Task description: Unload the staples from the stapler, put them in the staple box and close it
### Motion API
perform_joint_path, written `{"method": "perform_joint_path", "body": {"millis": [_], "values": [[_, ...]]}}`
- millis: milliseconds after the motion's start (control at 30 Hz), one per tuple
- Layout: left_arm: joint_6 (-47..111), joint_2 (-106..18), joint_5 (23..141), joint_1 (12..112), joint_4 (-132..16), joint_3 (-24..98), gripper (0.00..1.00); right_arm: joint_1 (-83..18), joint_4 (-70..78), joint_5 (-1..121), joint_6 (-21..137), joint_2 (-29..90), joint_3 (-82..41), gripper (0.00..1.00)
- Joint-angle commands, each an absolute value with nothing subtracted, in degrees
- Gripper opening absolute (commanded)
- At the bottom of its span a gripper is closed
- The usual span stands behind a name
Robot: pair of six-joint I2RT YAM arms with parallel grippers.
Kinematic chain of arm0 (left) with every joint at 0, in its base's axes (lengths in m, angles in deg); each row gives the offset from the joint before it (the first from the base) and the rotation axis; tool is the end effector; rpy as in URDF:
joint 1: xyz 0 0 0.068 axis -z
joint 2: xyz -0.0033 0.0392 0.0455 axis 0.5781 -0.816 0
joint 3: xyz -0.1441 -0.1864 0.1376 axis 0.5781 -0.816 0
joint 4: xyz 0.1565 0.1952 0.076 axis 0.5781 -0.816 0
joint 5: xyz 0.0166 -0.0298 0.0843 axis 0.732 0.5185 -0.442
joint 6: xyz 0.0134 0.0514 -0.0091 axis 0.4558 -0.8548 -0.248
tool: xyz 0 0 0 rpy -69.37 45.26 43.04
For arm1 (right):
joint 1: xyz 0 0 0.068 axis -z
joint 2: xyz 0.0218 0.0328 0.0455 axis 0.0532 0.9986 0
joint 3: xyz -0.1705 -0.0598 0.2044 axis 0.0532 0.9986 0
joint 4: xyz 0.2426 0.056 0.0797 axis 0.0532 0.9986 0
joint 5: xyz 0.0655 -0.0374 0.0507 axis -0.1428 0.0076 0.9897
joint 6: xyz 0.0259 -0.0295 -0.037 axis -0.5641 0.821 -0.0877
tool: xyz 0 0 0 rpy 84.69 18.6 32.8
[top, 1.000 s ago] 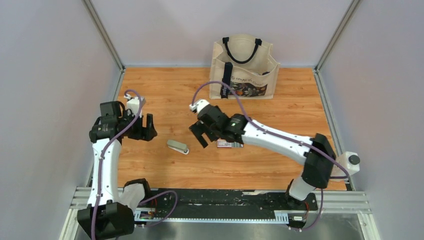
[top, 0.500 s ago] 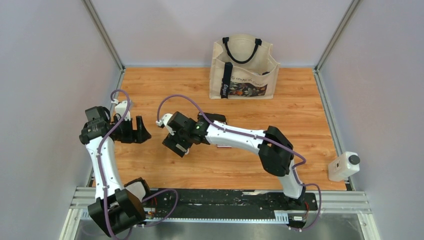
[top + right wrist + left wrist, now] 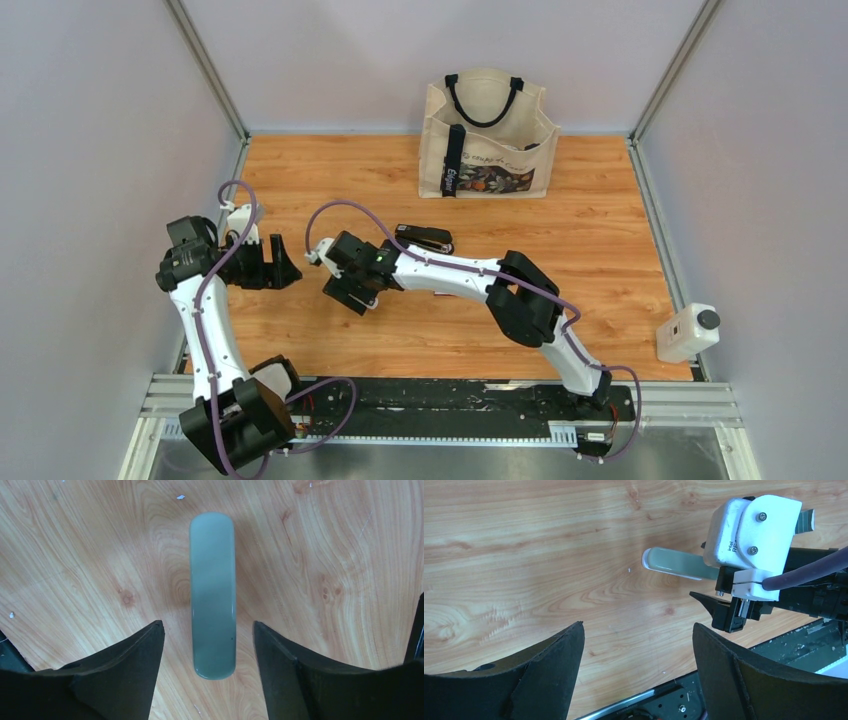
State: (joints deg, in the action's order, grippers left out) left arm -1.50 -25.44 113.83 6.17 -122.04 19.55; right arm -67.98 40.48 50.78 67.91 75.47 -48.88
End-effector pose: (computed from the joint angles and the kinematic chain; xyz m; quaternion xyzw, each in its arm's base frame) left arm 0.1569 0.0614 0.2943 0.0150 0.9193 -0.2105 0.3322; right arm 0.2050 0.4365 0.1969 -0.5361 0.8002 0.1279 0.2363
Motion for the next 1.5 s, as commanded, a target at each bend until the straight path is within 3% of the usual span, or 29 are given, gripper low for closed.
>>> {"method": "perform_joint_path", "body": {"millis": [0, 167, 300, 467, 533, 633, 733, 867, 1033, 1233, 1467], "values": [[-2.8, -24.2, 114.2, 5.5, -120.9, 20.0, 0.88, -67.6, 39.0, 51.3, 68.4, 75.2, -50.6, 0.67], [-2.1, -22.3, 113.8, 5.5, -119.9, 19.4, 0.84, -67.3, 38.4, 51.2, 66.9, 75.7, -50.5, 0.47], [-2.1, -22.1, 113.9, 5.5, -119.7, 19.5, 0.77, -66.1, 37.8, 53.7, 65.2, 76.2, -51.2, 0.45], [-2.7, -21.5, 114.0, 5.4, -119.8, 19.8, 0.79, -65.1, 38.0, 54.5, 63.4, 76.5, -51.4, 0.40], [-3.7, -21.2, 115.2, 5.5, -120.2, 19.9, 0.85, -64.8, 38.3, 54.5, 62.9, 77.0, -52.0, 0.36], [-4.8, -20.3, 117.0, 5.5, -120.8, 19.6, 0.86, -64.6, 38.8, 54.9, 61.8, 77.2, -52.8, 0.29], [-5.6, -20.1, 118.8, 5.5, -120.4, 19.3, 0.86, -64.2, 38.6, 53.4, 59.9, 76.5, -53.6, 0.15], [-7.3, -20.7, 122.3, 5.8, -120.7, 19.1, 0.86, -62.5, 34.9, 54.6, 55.3, 72.0, -52.0, 0.07], [-16.1, -20.4, 131.3, 8.1, -124.8, 19.2, 0.87, -60.2, 26.9, 55.3, 49.2, 62.3, -43.1, 0.02], [-16.8, -22.2, 124.4, 18.9, -120.9, 18.3, 0.85, -59.3, 21.3, 55.6, 44.5, 56.8, -36.9, 0.00], [-25.2, -27.6, 121.2, 21.3, -120.2, 18.1, 0.86, -59.2, 19.6, 55.8, 42.9, 53.9, -32.9, 0.00]]}}
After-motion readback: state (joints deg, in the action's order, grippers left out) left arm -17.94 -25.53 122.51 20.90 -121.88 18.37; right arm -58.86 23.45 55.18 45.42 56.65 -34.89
